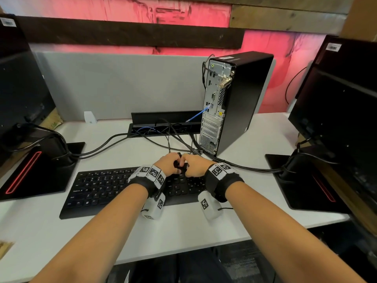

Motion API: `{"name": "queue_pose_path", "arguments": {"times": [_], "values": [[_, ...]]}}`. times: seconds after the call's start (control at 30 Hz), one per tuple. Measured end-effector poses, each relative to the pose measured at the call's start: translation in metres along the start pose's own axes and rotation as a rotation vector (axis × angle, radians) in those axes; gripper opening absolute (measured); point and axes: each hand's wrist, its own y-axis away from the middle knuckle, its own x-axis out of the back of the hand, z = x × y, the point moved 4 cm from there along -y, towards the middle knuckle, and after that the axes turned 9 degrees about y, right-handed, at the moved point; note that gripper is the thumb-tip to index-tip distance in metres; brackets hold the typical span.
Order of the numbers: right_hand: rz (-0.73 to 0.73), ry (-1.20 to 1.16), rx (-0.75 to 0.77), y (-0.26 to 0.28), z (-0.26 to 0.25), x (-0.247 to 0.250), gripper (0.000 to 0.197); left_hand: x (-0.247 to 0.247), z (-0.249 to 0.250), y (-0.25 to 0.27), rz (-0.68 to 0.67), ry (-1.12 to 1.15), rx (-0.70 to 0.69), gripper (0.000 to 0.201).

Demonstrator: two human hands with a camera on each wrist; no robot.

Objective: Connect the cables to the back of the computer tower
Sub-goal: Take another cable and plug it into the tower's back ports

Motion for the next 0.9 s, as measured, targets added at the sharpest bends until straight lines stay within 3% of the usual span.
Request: {"name": "queue_pose_path", "arguments": {"times": [0.17, 0.27, 0.33, 0.47, 0.67, 0.8, 0.9], "values": [[0.013, -0.297, 0.053, 0.004, 0.004, 0.002, 0.035, 0.009, 0.004, 0.007, 0.049, 0.079, -0.109, 0.021], [0.075, -0.296, 0.073, 0.010, 0.009, 0.014, 0.042, 0.017, 0.001, 0.009, 0.077, 0.118, -0.171, 0.008], [0.167, -0.331, 0.076, 0.013, 0.017, 0.026, 0.043, 0.025, -0.002, 0.010, 0.155, 0.178, -0.190, 0.008], [0.316, -0.491, 0.102, 0.017, 0.025, 0.048, 0.025, 0.042, -0.014, 0.015, 0.365, 0.323, -0.106, 0.012], [0.420, -0.384, 0.092, 0.009, 0.017, 0.071, 0.028, 0.055, -0.021, 0.020, 0.571, 0.559, 0.019, 0.015], [0.576, -0.301, 0.106, 0.015, 0.011, 0.092, 0.034, 0.069, 0.000, 0.019, 0.555, 0.595, -0.081, 0.009], [0.608, -0.101, 0.171, 0.019, -0.006, 0.110, 0.038, 0.086, 0.041, 0.015, 0.489, 0.450, -0.233, 0.011]]}}
